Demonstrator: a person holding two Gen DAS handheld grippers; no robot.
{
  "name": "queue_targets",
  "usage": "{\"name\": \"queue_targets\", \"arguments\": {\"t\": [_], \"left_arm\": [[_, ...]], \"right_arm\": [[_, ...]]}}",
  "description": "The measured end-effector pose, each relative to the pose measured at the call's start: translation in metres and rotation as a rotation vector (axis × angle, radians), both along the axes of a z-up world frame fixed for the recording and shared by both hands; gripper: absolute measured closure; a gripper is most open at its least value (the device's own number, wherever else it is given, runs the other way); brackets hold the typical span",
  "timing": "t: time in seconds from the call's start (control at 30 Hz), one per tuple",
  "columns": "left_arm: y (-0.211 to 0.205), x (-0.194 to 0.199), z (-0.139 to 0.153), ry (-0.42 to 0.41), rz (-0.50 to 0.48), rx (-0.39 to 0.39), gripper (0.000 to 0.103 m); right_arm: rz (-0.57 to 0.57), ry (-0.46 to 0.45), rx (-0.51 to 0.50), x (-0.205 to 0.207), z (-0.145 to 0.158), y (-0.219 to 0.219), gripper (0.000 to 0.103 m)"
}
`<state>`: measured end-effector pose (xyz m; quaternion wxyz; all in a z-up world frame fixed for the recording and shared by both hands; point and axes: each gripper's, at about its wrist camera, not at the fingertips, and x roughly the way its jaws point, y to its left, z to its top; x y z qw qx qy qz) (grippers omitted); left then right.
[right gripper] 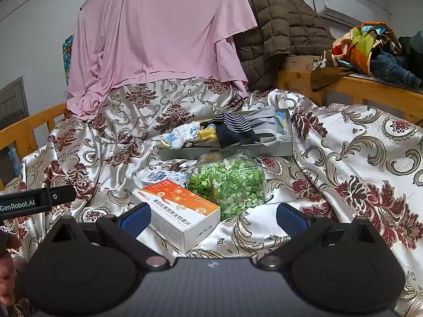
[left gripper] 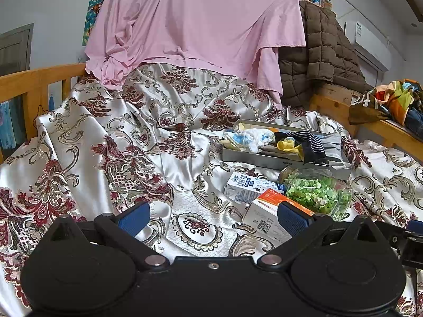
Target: Organize soft objects
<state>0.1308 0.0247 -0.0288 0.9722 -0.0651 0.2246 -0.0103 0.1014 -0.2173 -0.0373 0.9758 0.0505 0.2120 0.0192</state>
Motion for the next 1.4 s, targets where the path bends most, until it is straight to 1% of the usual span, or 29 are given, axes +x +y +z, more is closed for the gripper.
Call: {"name": "queue_targets", "arguments": {"t": [0.8, 1.13, 1.3, 1.4], "left_arm": [[0.001, -0.001, -0.002, 0.002, 0.017, -0.014, 0.001], [-0.004, -0.001, 0.0, 0.019, 0.008, 0.014, 0.001], [-0.007, -0.003, 0.002, 0.016, 0.011, 0.028, 0.001], [-0.009, -0.004, 0.003, 0.005, -0.012, 0.043, 0.001]], "right_arm": [[0.004, -0.002, -0.004, -0.001, -0.001, 0.001, 0.0], [0.004, -0.002, -0.004, -0.001, -0.001, 0.001, 0.0], [0.004, -0.002, -0.004, -0.001, 0.0, 0.001, 0.0], [0.004, -0.002, -0.004, -0.001, 0.0, 0.001, 0.0]]}}
